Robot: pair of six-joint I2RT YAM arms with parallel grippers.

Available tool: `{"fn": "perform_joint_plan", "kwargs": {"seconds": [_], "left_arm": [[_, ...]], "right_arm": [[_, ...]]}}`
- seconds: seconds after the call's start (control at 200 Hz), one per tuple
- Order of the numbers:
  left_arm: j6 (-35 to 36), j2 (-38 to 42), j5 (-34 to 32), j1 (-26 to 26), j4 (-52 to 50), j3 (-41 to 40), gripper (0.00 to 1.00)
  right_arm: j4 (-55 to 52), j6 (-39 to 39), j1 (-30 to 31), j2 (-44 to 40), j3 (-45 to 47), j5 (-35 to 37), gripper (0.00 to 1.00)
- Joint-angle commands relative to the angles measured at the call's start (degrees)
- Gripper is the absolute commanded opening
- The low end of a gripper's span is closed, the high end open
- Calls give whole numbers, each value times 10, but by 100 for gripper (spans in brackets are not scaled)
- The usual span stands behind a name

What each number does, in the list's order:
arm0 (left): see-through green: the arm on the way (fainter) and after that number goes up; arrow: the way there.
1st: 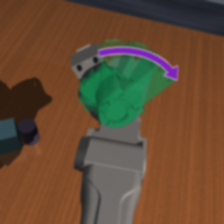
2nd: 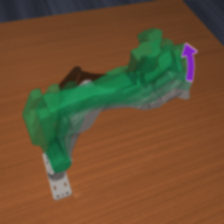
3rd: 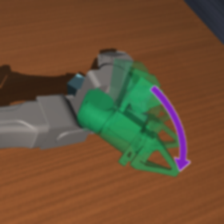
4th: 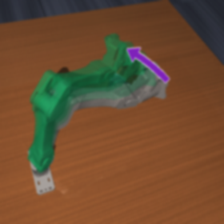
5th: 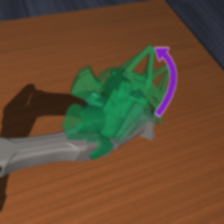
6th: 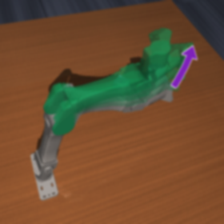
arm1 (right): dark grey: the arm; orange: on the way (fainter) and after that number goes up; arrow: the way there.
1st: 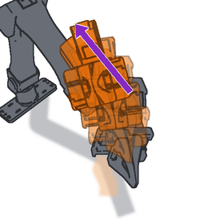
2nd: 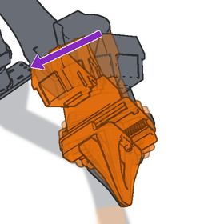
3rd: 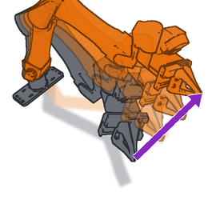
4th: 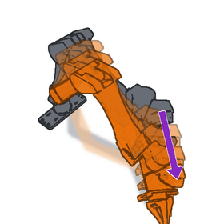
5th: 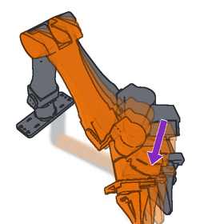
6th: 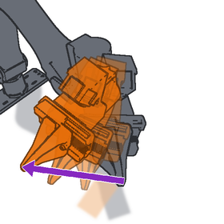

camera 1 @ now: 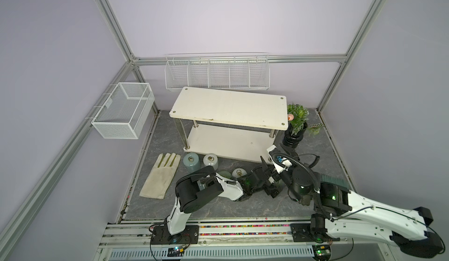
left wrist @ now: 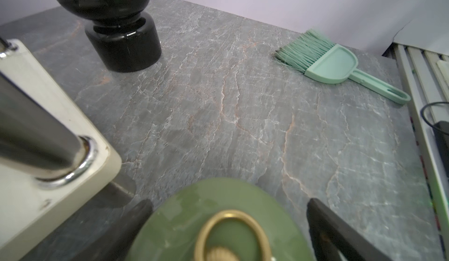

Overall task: Remove the tea canisters from the shelf
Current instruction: Place the tea canister at the center of the board, then reset both arms

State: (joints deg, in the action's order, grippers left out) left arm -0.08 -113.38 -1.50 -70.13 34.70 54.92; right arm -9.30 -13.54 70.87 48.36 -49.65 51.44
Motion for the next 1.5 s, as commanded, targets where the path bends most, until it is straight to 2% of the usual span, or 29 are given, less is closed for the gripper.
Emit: {"fn": "perform_joint_plan", "kwargs": {"seconds": [0.0,0.26,0.445,0.64,0.8,0.955,1.049,1.164,1.219,1.329,1.499], "left_arm": [[49,61,-31,-20,-43,23,100],[57,169,-37,-27,-122,9,100],[55,311,-83,-46,-186,-39,100],[26,506,-225,-63,-307,-75,100],[-3,604,-369,-89,-442,-51,100],[-63,677,-526,-90,-555,-37,100],[-108,740,-626,-90,-599,-47,100],[-167,812,-743,-89,-674,-50,100],[-172,844,-785,-88,-698,-52,100],[-184,884,-844,-82,-757,-45,100],[-224,901,-873,-55,-853,-21,100]], "right_arm": [[-4,8,-1,-1,-45,22,89],[-33,5,-3,1,-95,59,89],[-51,13,-24,-11,-110,147,89],[-177,140,-96,-75,-69,150,89],[-287,217,-146,-75,-56,149,89],[-317,274,-215,-61,-29,92,89],[-286,282,-256,-45,-11,59,89],[-238,302,-337,-16,41,-44,89],[-199,305,-381,-10,69,-95,89],[-100,295,-450,-18,131,-173,89],[-15,260,-532,16,175,-244,89]]}}
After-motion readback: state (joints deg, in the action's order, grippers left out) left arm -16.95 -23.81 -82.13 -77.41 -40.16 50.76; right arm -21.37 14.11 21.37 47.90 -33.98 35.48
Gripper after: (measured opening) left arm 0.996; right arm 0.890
